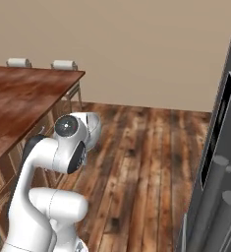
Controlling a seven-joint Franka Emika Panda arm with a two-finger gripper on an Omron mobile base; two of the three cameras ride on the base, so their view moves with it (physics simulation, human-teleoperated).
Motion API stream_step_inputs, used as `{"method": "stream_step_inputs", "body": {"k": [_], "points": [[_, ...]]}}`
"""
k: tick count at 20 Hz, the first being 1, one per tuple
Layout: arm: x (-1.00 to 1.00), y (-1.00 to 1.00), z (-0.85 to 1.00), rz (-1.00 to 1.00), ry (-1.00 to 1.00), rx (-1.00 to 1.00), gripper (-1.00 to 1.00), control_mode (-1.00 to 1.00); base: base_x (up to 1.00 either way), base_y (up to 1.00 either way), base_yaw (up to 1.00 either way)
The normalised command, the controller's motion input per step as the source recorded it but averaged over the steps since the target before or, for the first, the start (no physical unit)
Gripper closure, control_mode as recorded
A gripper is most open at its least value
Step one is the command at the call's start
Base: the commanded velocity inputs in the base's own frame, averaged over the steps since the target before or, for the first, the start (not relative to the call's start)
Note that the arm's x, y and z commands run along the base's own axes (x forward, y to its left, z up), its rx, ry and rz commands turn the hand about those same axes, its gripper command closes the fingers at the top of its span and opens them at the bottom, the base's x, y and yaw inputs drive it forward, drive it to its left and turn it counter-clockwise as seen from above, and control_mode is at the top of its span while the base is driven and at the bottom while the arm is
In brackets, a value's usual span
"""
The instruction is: Move the bowls from the cabinet to the plates on the dining table.
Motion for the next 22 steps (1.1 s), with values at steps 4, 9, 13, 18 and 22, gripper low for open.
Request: {"method": "stream_step_inputs", "body": {"k": [4, 9, 13, 18, 22], "points": [[0.0, 0.0, 0.0, 0.0, 0.0, 0.0, 1.0, 1.0, 0.71, -0.04, 0.24], [0.0, 0.0, 0.0, 0.0, 0.0, 0.0, 1.0, 1.0, 0.57, -0.1, 0.41], [0.0, 0.0, 0.0, 0.0, 0.0, 0.0, 1.0, 1.0, 0.39, -0.16, 0.48], [0.0, 0.0, 0.0, 0.0, 0.0, 0.0, 1.0, 1.0, 0.05, -0.37, 0.42], [0.0, 0.0, 0.0, 0.0, 0.0, 0.0, 1.0, 1.0, 0.0, -0.49, 0.37]]}}
